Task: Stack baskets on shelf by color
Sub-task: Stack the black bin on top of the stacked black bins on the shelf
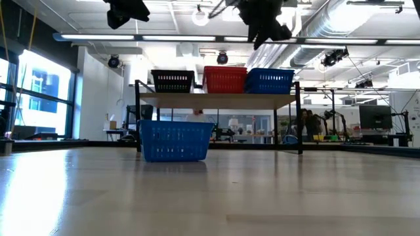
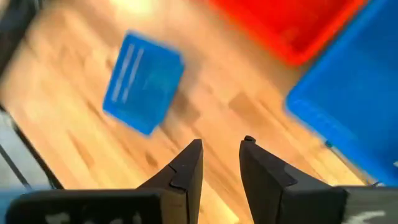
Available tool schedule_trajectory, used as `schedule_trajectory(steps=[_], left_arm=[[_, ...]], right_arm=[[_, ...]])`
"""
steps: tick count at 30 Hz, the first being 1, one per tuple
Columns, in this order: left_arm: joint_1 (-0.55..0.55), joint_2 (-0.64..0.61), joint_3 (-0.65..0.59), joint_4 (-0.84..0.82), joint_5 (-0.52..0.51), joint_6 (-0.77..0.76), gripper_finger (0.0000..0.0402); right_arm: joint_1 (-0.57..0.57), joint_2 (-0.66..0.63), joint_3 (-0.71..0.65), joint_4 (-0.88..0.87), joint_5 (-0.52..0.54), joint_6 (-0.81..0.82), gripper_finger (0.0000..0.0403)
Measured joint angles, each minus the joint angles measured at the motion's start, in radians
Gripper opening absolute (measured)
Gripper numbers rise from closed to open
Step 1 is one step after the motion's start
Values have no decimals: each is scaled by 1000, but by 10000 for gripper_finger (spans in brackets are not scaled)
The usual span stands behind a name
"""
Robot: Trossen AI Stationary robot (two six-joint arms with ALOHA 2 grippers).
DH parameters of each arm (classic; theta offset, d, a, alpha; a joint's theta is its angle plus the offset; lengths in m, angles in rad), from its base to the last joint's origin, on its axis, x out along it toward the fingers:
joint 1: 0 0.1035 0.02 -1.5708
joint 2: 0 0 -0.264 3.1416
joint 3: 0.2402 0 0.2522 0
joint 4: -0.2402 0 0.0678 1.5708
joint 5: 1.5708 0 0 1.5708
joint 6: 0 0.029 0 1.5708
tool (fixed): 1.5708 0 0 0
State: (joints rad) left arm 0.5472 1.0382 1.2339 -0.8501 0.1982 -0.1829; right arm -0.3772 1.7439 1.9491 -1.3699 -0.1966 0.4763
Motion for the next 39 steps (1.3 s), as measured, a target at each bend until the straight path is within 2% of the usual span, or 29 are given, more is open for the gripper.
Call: schedule_trajectory(steps=[9, 18, 25, 28, 33, 39], left_arm=[[0, 0, 0, 0, 0, 2, 69], [0, 0, 0, 0, 0, 3, 69], [0, 0, 0, 0, 1, 3, 69], [0, 0, 0, 0, 2, 2, 69], [0, 0, 0, 1, 2, 3, 69], [0, 0, 0, 1, 1, 0, 69]], right_arm=[[209, 6, 0, -35, 100, -58, 91], [410, 11, -1, -147, 299, -13, 91], [502, 11, -5, -199, 337, 32, 91], [520, 2, -58, -200, 351, 41, 91], [549, -52, -232, -184, 349, 93, 91], [599, -168, -424, -71, 272, 178, 91]])
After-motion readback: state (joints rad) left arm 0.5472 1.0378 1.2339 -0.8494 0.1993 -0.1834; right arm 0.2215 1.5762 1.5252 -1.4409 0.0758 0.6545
